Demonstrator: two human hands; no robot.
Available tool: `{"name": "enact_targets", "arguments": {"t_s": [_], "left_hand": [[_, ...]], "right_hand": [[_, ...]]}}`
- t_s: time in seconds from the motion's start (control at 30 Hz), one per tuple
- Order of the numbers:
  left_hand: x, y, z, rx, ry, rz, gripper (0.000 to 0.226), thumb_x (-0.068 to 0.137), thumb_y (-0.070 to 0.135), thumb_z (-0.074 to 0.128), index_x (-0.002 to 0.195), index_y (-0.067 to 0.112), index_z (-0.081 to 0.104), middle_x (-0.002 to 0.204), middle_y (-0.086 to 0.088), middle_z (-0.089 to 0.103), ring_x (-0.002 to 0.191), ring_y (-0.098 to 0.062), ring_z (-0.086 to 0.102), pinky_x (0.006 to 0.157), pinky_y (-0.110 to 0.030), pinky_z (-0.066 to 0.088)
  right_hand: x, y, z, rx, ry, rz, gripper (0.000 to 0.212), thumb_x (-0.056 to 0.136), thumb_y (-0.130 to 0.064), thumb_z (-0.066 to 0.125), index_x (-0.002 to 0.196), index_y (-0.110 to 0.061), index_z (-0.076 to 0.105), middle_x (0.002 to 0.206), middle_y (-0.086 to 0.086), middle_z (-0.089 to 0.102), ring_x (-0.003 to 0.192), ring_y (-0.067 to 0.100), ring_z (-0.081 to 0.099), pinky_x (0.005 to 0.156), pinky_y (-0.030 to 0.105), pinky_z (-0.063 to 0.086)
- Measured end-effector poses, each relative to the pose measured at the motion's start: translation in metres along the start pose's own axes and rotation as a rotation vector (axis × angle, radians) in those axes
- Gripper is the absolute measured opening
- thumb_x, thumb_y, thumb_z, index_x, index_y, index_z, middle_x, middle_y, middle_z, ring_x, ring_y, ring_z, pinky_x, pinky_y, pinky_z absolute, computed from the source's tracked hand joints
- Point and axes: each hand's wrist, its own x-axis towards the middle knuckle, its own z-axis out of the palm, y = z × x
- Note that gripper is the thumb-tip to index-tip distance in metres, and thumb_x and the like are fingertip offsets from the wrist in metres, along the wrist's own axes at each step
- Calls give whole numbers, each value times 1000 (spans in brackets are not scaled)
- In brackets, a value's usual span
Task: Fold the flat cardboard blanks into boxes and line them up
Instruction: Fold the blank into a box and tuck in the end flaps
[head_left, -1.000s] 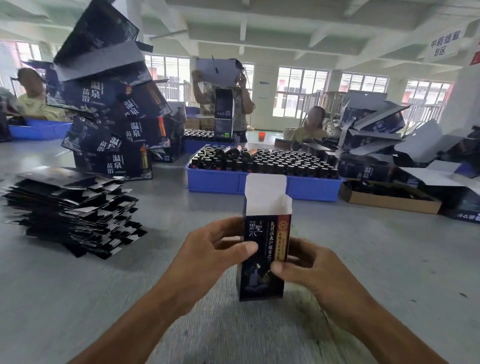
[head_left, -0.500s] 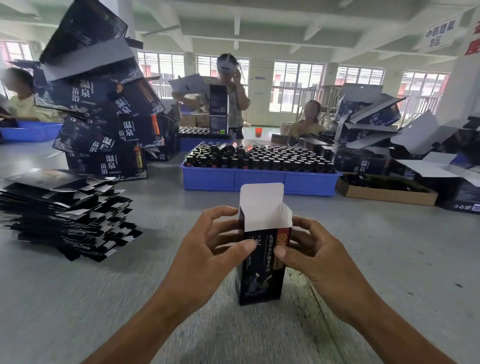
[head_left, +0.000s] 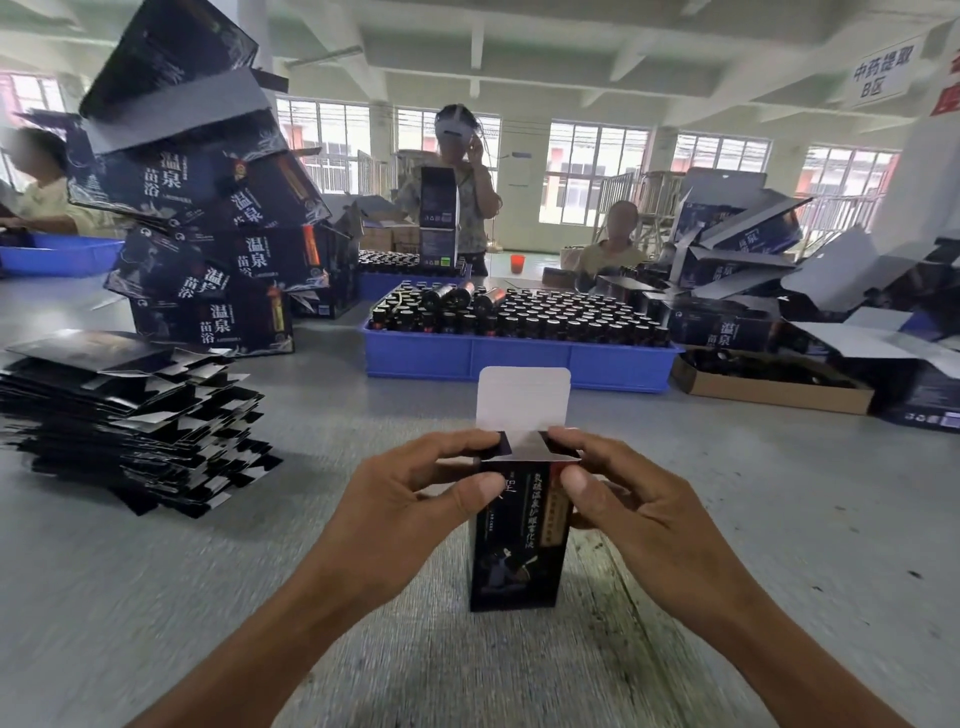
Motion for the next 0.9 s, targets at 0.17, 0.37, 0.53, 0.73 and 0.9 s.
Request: {"name": "enact_targets", "arguments": {"t_s": [0.17,0.37,0.53,0.73,0.9], "left_hand": [[-1,3,0,33,16,23,26,80,45,68,106,43,74,123,18,68,108,-8,69,82,-32,59],[-4,5,8,68,76,100,25,84,33,66,108,31,75,125,24,65,111,-2,66,78,-12,53],[-5,6,7,88,98,62,31,82,40,66,111,35,73,123,28,64,110,2,65,80,-14,55],[-4,4,6,112,96,69,26,84,37,67,109,39,73,123,26,65,109,-1,66,79,-15,55],[-4,3,6,114,74,71,30,85,37,66,113,31,73,125,22,66,112,-3,66,83,-22,58]], "right_hand": [[-1,-2,2,28,19,-22,33,89,-45,59,120,-53,66,126,-28,65,115,-4,63,88,11,52],[-1,-8,3,106,98,-55,30,83,-30,66,109,-42,75,128,-33,62,115,-9,61,82,8,51],[0,-8,4,119,130,-27,23,85,-22,71,95,-42,66,119,-24,70,109,1,68,81,10,53],[-3,-12,4,105,149,-47,45,78,-42,71,117,-60,61,123,-31,65,111,-5,65,78,9,53],[-4,-14,9,43,221,-96,27,86,-51,61,110,-46,72,112,-22,73,104,-1,69,84,13,54]]}}
